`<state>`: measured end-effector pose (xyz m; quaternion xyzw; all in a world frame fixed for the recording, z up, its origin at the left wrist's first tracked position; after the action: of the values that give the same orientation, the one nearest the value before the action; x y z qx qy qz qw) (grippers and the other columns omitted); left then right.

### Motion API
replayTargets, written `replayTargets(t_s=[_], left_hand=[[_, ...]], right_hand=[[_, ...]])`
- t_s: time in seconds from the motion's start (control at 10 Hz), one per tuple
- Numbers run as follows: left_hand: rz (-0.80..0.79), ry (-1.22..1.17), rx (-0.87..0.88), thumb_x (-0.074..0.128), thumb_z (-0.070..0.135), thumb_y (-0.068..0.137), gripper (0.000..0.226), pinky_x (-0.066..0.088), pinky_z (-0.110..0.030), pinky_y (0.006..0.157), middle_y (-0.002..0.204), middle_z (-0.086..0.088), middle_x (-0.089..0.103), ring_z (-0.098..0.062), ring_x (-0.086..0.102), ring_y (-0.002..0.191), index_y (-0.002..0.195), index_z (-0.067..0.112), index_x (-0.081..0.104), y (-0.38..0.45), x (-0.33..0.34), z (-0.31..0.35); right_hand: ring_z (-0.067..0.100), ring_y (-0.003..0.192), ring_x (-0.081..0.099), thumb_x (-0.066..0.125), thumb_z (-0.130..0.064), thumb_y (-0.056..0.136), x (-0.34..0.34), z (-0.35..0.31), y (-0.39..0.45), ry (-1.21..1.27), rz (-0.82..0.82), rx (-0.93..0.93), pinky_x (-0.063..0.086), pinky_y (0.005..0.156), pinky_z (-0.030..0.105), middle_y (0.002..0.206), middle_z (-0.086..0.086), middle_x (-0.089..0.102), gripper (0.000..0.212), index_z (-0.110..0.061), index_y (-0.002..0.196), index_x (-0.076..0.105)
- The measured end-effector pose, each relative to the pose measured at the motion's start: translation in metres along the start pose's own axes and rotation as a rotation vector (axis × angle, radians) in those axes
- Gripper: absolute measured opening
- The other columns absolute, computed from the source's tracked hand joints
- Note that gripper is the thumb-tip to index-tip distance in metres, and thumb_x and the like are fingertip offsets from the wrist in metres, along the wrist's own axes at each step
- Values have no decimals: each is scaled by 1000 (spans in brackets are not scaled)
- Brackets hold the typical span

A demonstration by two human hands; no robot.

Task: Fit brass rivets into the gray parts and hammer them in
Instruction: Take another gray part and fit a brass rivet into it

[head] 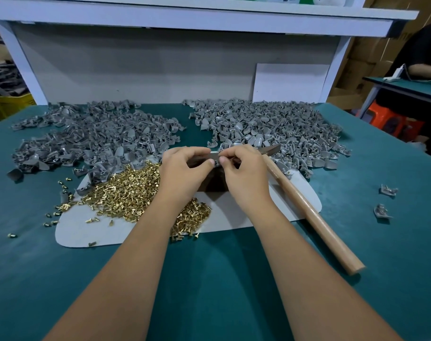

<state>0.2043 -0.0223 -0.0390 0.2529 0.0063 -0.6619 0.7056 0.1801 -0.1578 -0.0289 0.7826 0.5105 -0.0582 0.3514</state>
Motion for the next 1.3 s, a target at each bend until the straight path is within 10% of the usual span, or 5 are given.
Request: replayTargets(t_s=[1.3], left_hand=[[-27, 83, 54, 73, 18, 85, 6, 42, -47, 105, 104, 5, 73, -28, 56, 118, 90, 18, 77, 4, 3, -4]], right_hand=[[21, 101, 50, 61, -16, 89, 3, -8, 6, -179, -76, 3, 41, 90, 46, 95, -4, 60, 10, -21, 83, 68]])
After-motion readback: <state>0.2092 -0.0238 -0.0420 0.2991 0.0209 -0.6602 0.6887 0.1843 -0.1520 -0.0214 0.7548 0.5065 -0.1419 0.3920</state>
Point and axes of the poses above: each hand's wrist, its own y-axis towards the middle knuckle, its own x-axis out of the palm, z = x × y, the point moved 2 cm from there along y, towards the middle knuckle
